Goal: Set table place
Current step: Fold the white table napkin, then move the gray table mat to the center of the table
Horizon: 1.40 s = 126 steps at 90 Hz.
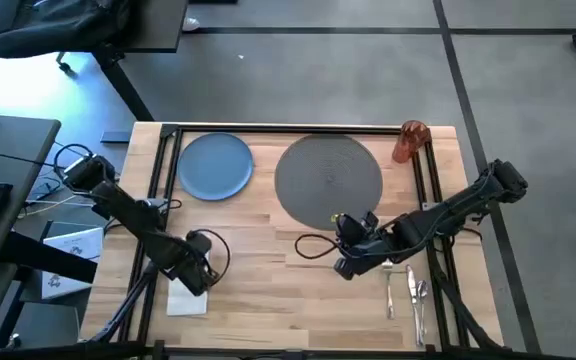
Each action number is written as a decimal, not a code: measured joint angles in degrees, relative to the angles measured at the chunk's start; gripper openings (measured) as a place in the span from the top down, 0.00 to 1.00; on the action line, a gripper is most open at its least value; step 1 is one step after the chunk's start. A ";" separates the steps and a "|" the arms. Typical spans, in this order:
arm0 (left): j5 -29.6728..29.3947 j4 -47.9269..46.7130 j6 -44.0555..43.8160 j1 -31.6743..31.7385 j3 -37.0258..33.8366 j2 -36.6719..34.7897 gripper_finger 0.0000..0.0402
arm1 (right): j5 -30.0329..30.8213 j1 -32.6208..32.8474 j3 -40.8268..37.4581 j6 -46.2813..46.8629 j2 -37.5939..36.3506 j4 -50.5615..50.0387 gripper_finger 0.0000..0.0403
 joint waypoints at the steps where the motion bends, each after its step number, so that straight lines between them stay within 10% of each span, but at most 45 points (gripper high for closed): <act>1: 0.60 0.09 -0.13 -0.17 -0.09 0.13 1.00 | 0.10 0.00 0.00 0.00 0.00 0.00 0.88; 18: 7.31 0.86 -0.59 -1.73 -4.01 3.77 1.00 | 0.92 0.00 0.00 0.00 0.00 0.00 0.88; 67: -1.77 -3.26 13.83 6.49 -2.28 6.08 1.00 | -3.55 -1.14 0.04 -0.88 -0.32 1.23 0.88; 92: -4.75 -9.23 10.86 4.46 6.63 4.30 1.00 | -12.15 -9.89 2.19 -4.55 -0.39 1.33 0.87; 126: 0.61 5.90 2.69 -0.61 3.12 8.07 1.00 | -17.28 -26.29 2.25 -12.82 4.14 1.49 0.78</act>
